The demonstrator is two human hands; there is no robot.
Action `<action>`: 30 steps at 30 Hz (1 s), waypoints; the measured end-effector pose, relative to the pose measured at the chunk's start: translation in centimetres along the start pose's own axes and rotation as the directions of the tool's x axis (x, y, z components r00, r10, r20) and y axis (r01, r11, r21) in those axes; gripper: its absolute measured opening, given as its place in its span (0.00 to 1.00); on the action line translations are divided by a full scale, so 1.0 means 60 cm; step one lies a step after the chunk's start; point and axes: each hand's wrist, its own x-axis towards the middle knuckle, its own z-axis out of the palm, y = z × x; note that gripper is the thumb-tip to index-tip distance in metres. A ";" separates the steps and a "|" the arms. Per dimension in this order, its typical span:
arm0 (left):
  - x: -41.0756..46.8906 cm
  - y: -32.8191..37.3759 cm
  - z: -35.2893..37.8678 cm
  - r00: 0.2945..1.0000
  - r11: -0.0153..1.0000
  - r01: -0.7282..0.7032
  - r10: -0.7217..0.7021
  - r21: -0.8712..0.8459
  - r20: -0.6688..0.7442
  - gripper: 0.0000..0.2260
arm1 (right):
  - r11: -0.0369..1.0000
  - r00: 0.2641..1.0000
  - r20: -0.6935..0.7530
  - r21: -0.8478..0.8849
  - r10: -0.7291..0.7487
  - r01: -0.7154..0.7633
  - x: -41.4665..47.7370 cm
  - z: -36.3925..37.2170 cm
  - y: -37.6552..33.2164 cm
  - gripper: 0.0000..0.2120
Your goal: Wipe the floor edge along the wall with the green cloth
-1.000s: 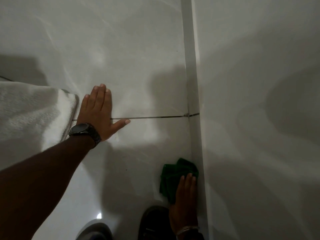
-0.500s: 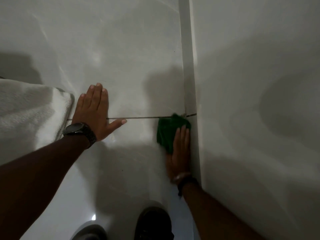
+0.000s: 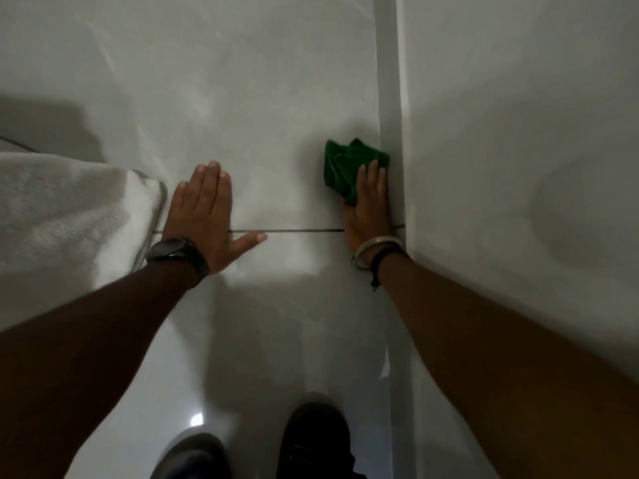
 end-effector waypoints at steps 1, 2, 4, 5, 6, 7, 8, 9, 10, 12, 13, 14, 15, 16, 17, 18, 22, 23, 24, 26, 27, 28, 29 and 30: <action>0.000 -0.001 0.000 1.000 1.000 0.002 -0.002 0.001 0.002 0.52 | 1.000 1.000 -0.007 -0.001 0.005 -0.005 -0.020 0.002 -0.001 0.30; 0.000 -0.001 -0.001 1.000 1.000 0.005 -0.005 0.002 0.005 0.52 | 1.000 1.000 -0.015 -0.005 0.012 -0.012 -0.039 0.002 -0.001 0.29; -0.001 0.000 -0.002 1.000 1.000 0.012 -0.012 0.002 0.014 0.52 | 0.999 0.998 -0.040 0.006 0.052 -0.052 -0.075 0.001 -0.004 0.27; -0.001 0.002 -0.004 1.000 1.000 0.014 -0.014 0.002 0.018 0.52 | 0.995 0.994 -0.051 0.035 0.094 -0.092 -0.098 0.000 -0.007 0.26; -0.001 0.004 -0.005 1.000 1.000 0.014 -0.014 -0.001 0.023 0.52 | 0.986 0.987 -0.059 0.082 0.153 -0.148 -0.126 -0.002 -0.013 0.25; 0.000 0.005 -0.008 0.999 1.000 0.014 -0.014 -0.003 0.030 0.53 | 0.966 0.971 -0.069 0.144 0.228 -0.216 -0.161 -0.002 -0.021 0.25; -0.001 0.006 -0.010 0.999 1.000 0.016 -0.016 -0.007 0.035 0.53 | 0.933 0.947 -0.078 0.212 0.312 -0.290 -0.201 -0.002 -0.031 0.26; -0.001 0.007 -0.011 0.999 1.000 0.018 -0.018 -0.009 0.035 0.53 | 0.892 0.915 -0.086 0.274 0.395 -0.359 -0.243 -0.003 -0.042 0.26; -0.001 0.006 -0.012 0.999 1.000 0.020 -0.020 -0.009 0.033 0.52 | 0.848 0.876 -0.100 0.324 0.472 -0.420 -0.280 -0.004 -0.052 0.26; -0.002 0.005 -0.010 0.999 1.000 0.027 -0.027 -0.004 0.034 0.52 | 0.766 0.784 -0.143 0.378 0.604 -0.520 -0.337 -0.004 -0.067 0.25; -0.002 0.004 -0.009 0.999 1.000 0.030 -0.029 -0.003 0.035 0.52 | 0.733 0.742 -0.160 0.388 0.651 -0.559 -0.354 -0.004 -0.069 0.24; -0.002 0.004 -0.007 0.999 1.000 0.029 -0.029 -0.004 0.033 0.52 | 0.713 0.714 -0.171 0.387 0.678 -0.584 -0.366 -0.004 -0.070 0.24; -0.002 0.004 -0.006 0.999 1.000 0.028 -0.028 -0.006 0.032 0.52 | 0.711 0.707 -0.177 0.376 0.685 -0.595 -0.374 -0.006 -0.068 0.24; -0.002 0.003 -0.006 0.999 1.000 0.028 -0.028 -0.008 0.032 0.52 | 0.728 0.724 -0.173 0.353 0.668 -0.587 -0.380 -0.007 -0.064 0.24; -0.002 0.003 -0.007 0.999 1.000 0.027 -0.027 -0.011 0.035 0.52 | 0.765 0.764 -0.158 0.313 0.626 -0.563 -0.387 -0.007 -0.057 0.25; -0.002 0.003 -0.007 0.999 1.000 0.026 -0.025 -0.012 0.037 0.52 | 0.818 0.818 -0.130 0.245 0.560 -0.521 -0.394 -0.005 -0.045 0.25; -0.001 0.003 -0.010 0.999 1.000 0.017 -0.017 0.000 0.032 0.52 | 0.953 0.949 0.154 -0.171 0.275 -0.248 -0.443 0.002 0.020 0.34; 0.000 0.004 -0.009 0.999 1.000 0.015 -0.015 -0.003 0.036 0.52 | 0.944 0.929 0.240 -0.246 0.281 -0.222 -0.460 0.000 0.038 0.37; 0.000 0.003 -0.009 0.999 1.000 0.014 -0.014 -0.005 0.036 0.52 | 0.932 0.908 0.302 -0.303 0.290 -0.197 -0.475 -0.001 0.049 0.39; 0.000 0.003 -0.009 1.000 1.000 0.016 -0.016 -0.006 0.026 0.52 | 0.912 0.911 0.311 -0.385 0.270 -0.139 -0.501 0.000 0.056 0.29; 0.000 0.003 -0.009 1.000 1.000 0.015 -0.015 -0.010 0.023 0.52 | 0.896 0.908 0.315 -0.426 0.276 -0.124 -0.507 0.004 0.052 0.24; -0.001 0.003 -0.009 1.000 1.000 0.013 -0.013 -0.014 0.023 0.52 | 0.897 0.912 0.309 -0.425 0.271 -0.123 -0.514 0.008 0.046 0.25; -0.002 0.004 -0.009 1.000 1.000 0.010 -0.010 -0.016 0.021 0.52 | 0.900 0.922 0.291 -0.420 0.255 -0.117 -0.523 0.012 0.043 0.26; -0.002 0.005 -0.009 1.000 1.000 0.009 -0.009 -0.016 0.019 0.52 | 0.894 0.940 0.232 -0.429 0.250 -0.133 -0.529 0.013 0.037 0.26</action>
